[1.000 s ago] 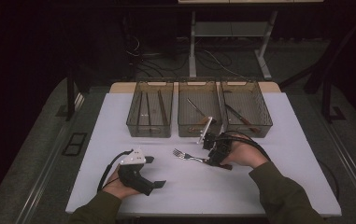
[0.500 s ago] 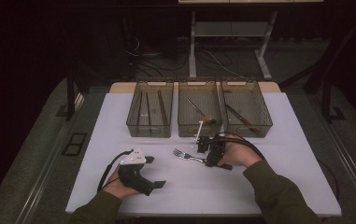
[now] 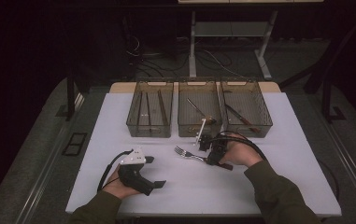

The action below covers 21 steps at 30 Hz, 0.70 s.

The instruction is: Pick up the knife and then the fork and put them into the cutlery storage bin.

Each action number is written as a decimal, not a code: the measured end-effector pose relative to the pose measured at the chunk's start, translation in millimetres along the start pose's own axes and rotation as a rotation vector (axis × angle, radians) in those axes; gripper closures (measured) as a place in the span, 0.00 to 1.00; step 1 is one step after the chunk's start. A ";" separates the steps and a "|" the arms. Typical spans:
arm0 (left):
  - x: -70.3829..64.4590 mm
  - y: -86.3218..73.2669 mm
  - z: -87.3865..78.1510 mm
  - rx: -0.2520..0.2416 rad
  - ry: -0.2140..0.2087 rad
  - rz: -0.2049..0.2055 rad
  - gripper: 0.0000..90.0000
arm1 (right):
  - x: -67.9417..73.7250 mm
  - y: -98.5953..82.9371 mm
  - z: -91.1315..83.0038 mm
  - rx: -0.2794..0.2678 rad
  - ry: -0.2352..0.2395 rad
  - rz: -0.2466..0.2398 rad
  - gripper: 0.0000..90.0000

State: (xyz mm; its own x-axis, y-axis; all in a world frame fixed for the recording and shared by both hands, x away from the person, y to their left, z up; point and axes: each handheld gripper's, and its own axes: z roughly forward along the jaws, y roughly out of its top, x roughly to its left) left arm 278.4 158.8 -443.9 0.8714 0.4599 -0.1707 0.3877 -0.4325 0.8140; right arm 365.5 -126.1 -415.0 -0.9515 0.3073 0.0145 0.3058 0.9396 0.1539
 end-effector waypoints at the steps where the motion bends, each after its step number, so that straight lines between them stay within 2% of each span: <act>1: -0.1 0.0 0.0 0.001 0.000 0.000 0.00 | -0.8 -2.6 -1.5 -0.012 0.007 0.011 0.86; 10: 0.0 -0.1 0.8 0.002 0.001 -0.002 0.00 | -9.6 -35.5 -18.0 -0.138 0.024 0.090 0.86; 21: 0.1 0.0 0.7 0.010 0.003 0.009 0.00 | -15.6 -77.5 -31.9 -0.294 0.009 0.171 0.86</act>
State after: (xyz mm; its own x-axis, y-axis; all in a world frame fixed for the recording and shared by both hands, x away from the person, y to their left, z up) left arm 278.7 158.3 -444.3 0.8741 0.4582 -0.1614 0.3826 -0.4448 0.8098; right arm 355.6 -208.5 -395.6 -0.8878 0.4544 0.0732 0.4397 0.7903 0.4266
